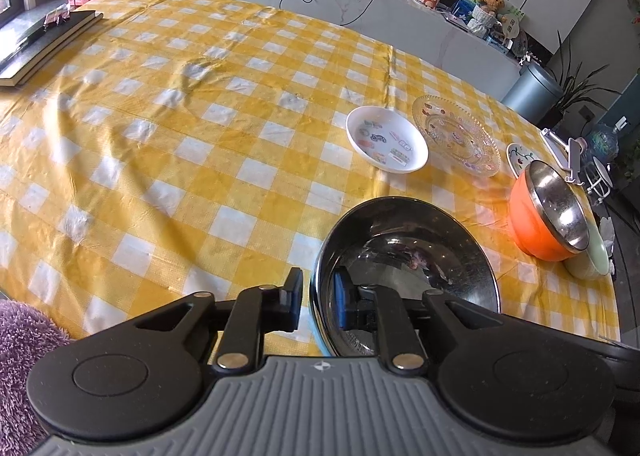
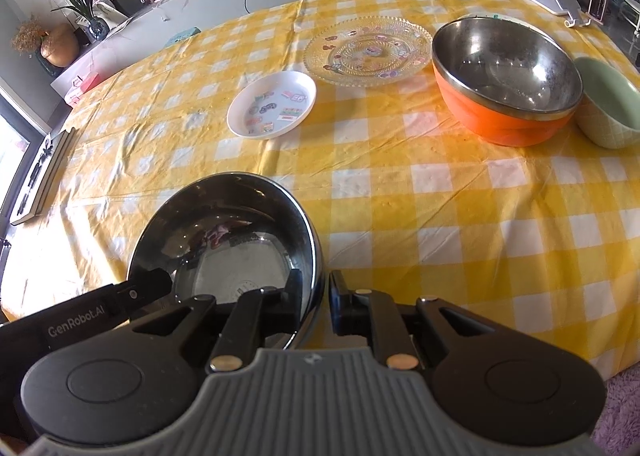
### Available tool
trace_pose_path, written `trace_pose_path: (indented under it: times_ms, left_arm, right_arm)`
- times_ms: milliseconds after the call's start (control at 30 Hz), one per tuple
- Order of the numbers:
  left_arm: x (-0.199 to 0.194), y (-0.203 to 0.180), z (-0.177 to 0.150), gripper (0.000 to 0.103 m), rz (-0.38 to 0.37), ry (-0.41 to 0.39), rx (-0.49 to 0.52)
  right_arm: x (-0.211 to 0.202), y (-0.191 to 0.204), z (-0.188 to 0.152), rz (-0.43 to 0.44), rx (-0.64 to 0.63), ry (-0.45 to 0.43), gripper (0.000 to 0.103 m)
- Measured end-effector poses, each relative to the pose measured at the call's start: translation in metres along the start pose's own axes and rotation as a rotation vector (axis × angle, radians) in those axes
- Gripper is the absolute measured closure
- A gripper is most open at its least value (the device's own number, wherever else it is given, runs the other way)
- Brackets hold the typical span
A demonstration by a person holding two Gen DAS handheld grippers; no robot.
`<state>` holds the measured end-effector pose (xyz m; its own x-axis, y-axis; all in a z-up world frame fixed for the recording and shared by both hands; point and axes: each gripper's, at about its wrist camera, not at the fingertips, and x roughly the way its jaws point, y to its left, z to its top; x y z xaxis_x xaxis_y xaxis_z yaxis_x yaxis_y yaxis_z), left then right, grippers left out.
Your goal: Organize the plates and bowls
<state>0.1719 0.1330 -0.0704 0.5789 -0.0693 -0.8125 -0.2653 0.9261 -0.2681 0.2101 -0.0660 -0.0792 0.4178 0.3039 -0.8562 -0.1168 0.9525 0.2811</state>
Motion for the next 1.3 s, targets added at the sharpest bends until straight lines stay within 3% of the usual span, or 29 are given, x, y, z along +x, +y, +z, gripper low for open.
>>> trace_pose_path:
  times_ms: [67,300,400,533,667,800,933,1300]
  left_arm:
    - [-0.005,0.001,0.002,0.069,-0.001,-0.018,-0.011]
    - [-0.03,-0.01,0.007,0.062,0.018,-0.107,0.009]
    - [-0.041,-0.024,0.009,0.055,-0.001,-0.144,0.032]
    - [-0.049,-0.051,0.009,0.05,-0.042,-0.175,0.084]
    - [-0.045,-0.085,0.006,0.048,-0.072,-0.17,0.161]
    - [-0.038,-0.122,0.007,0.048,-0.09,-0.156,0.249]
    - [-0.032,-0.155,0.01,0.047,-0.112,-0.148,0.312]
    - [-0.001,-0.2,0.022,0.047,-0.102,-0.099,0.342]
  right_arm:
    - [-0.005,-0.004,0.001,0.013,0.016,-0.013,0.072]
    - [-0.029,-0.015,0.003,0.017,0.03,-0.084,0.062]
    - [-0.043,-0.025,0.003,0.029,0.053,-0.121,0.055]
    - [-0.061,-0.047,0.004,0.02,0.098,-0.17,0.054]
    - [-0.078,-0.078,0.008,-0.003,0.161,-0.217,0.054]
    - [-0.096,-0.11,0.018,-0.035,0.221,-0.268,0.043]
    - [-0.105,-0.139,0.03,-0.058,0.258,-0.3,0.043]
    - [-0.079,-0.191,0.07,-0.083,0.285,-0.274,0.043]
